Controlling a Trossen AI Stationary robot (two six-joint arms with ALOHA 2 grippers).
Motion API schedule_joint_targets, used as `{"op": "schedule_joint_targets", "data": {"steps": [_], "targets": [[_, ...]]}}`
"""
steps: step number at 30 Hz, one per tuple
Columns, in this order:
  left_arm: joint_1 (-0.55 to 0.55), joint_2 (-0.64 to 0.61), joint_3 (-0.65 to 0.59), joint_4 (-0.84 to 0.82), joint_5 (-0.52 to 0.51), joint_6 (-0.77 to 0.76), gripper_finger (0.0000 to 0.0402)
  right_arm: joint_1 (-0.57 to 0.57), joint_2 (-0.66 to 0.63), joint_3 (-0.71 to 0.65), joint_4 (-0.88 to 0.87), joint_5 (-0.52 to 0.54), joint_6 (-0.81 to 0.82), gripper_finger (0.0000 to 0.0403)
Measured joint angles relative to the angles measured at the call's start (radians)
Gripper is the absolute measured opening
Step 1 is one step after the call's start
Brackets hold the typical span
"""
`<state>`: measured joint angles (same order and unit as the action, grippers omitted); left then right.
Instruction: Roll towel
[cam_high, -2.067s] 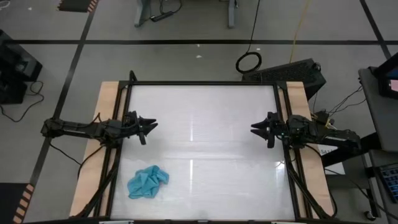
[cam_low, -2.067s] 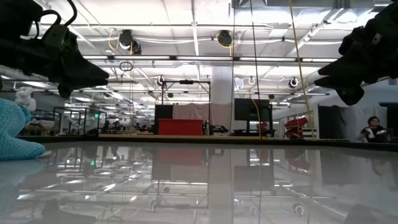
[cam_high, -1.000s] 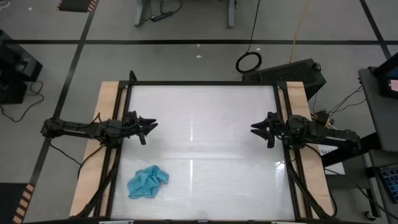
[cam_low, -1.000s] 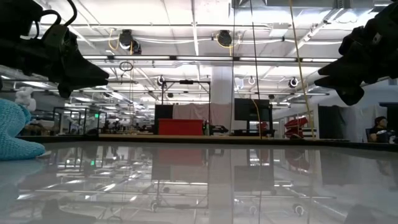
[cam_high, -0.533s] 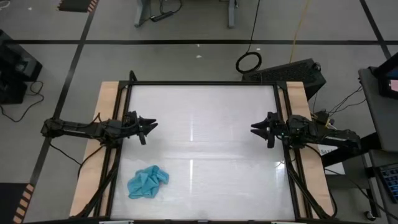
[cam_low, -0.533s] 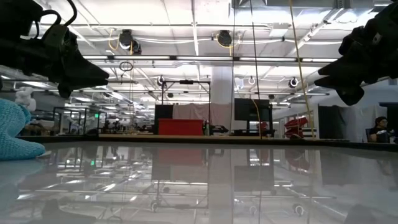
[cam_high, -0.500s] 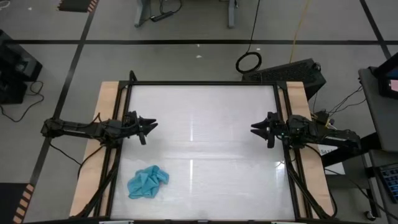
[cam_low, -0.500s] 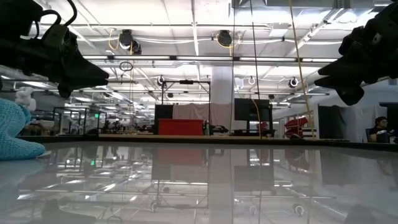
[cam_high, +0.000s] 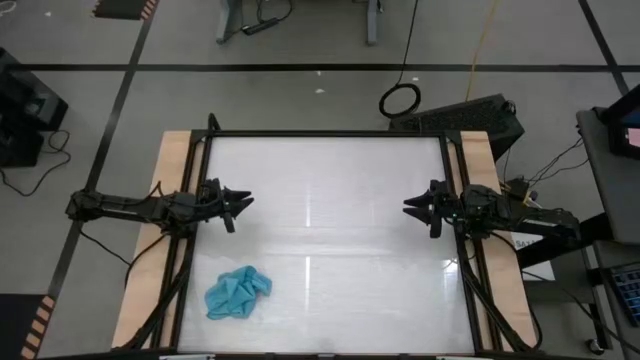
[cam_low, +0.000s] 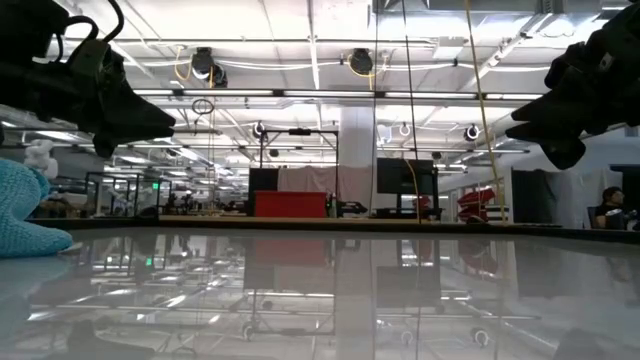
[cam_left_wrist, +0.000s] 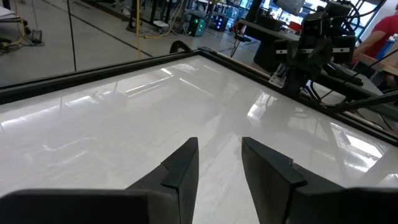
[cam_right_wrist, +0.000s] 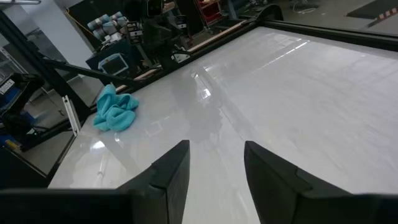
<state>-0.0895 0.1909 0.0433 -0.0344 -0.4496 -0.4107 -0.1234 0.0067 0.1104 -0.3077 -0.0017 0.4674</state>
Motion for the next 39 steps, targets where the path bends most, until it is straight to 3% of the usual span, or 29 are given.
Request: {"op": "schedule_joint_targets", "data": {"steps": [13, 20, 27, 39], "targets": [[0.0, 0.0, 0.0, 0.0, 0.0, 0.0, 0.0128, 0.0, 0.0, 0.0, 0.0, 0.002, 0.0, 0.0144], [0.0, 0.0, 0.0, 0.0, 0.0, 0.04, 0.0128, -0.001, 0.0, 0.0, 0.001, 0.224, -0.05, 0.0144], [0.0, 0.0, 0.0, 0.0, 0.0, 0.133, 0.0128, 0.0, 0.0, 0.0, 0.0, 0.229, -0.05, 0.0144], [0.0, 0.0, 0.0, 0.0, 0.0, 0.131, 0.0128, 0.0, 0.0, 0.0, 0.001, 0.243, -0.05, 0.0144]]}}
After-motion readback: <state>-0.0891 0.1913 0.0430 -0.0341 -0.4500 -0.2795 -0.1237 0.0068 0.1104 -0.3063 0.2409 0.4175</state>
